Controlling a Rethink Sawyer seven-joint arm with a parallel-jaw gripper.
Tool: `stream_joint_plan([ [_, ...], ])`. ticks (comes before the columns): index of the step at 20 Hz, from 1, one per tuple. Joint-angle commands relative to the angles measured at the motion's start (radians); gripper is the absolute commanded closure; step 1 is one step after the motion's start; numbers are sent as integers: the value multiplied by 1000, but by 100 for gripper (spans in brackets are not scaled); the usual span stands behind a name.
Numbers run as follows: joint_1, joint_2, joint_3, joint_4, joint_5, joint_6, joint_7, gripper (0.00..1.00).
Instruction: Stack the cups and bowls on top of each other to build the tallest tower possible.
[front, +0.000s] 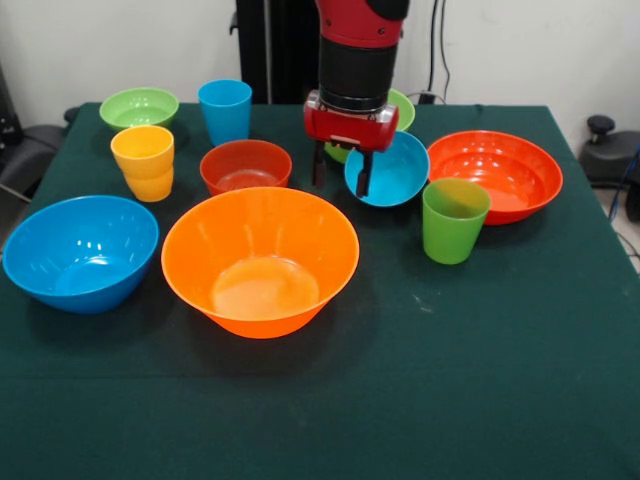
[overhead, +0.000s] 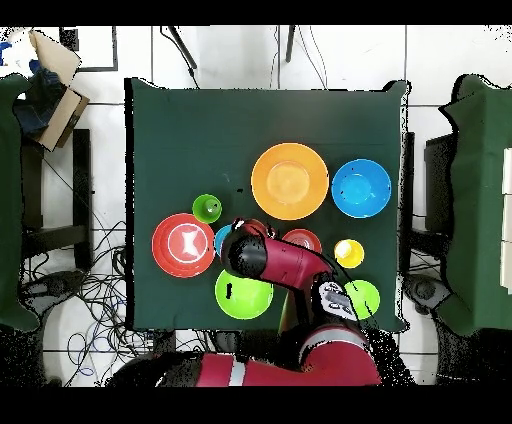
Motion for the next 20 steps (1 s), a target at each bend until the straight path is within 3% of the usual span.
stream_joint_plan([
  [1, 36, 57, 46, -67, -47, 21, 80, 0],
  [20, 22, 45, 48, -82, -58, 59, 57, 0],
])
